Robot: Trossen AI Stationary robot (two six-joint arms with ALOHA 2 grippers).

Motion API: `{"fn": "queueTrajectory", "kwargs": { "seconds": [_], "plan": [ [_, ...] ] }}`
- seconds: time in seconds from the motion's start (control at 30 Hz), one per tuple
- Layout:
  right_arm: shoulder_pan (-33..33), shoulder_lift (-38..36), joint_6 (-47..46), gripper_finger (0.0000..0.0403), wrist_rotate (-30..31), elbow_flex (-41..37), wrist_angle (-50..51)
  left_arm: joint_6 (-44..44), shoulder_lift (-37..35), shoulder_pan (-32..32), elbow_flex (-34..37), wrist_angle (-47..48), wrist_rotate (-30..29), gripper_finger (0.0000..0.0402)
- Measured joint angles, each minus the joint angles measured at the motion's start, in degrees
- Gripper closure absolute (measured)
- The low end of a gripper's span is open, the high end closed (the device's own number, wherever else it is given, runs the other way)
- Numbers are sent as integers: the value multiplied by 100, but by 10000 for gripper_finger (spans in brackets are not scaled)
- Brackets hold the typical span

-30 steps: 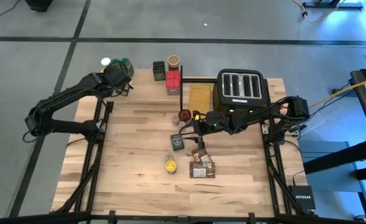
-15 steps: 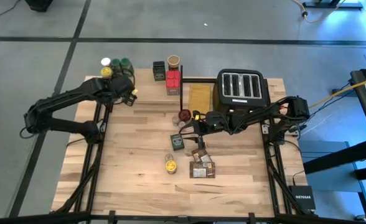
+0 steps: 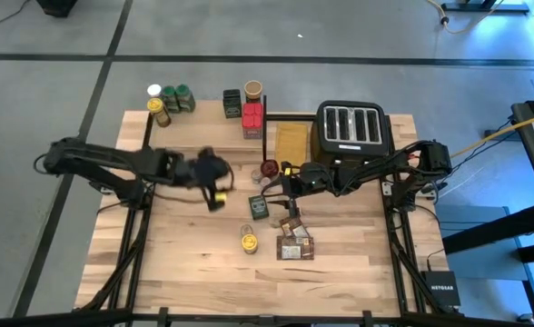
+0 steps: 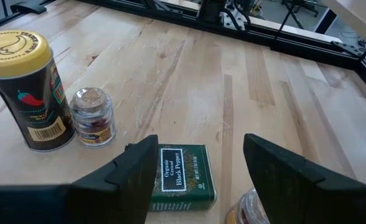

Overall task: Shelf spices
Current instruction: Put the yellow seasoning bottle aligned with the other yellow seasoning bottle on the shelf

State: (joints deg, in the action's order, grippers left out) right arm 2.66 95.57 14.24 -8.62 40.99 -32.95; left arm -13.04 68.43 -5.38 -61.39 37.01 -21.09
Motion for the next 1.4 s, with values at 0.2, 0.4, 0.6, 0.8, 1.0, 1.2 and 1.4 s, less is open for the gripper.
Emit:
{"fn": "queueTrajectory", "kwargs": {
  "seconds": [0.2,0.4,0.6,0.8,1.0,1.2,1.4],
  "plan": [
    [-2,0,-4,162,0,0,2,-162,783,-673,8,-846,778,137],
    [-4,0,-180,162,-269,0,9,-478,1333,-892,9,-1922,1479,137],
    [-134,0,-198,162,-649,0,4,-698,1541,-932,7,-2296,2168,136],
    [-395,0,-38,162,-428,0,-49,-737,1671,-1184,4,-2225,2207,136],
    [-378,0,-35,162,-391,0,-85,-119,2148,-1496,4,-2228,1820,136],
    [-378,0,-37,162,-391,0,-83,114,2414,-1542,4,-2205,1564,136],
    [-378,0,-39,162,-389,0,-83,115,2421,-1542,4,-2013,1405,137]
  ]
}}
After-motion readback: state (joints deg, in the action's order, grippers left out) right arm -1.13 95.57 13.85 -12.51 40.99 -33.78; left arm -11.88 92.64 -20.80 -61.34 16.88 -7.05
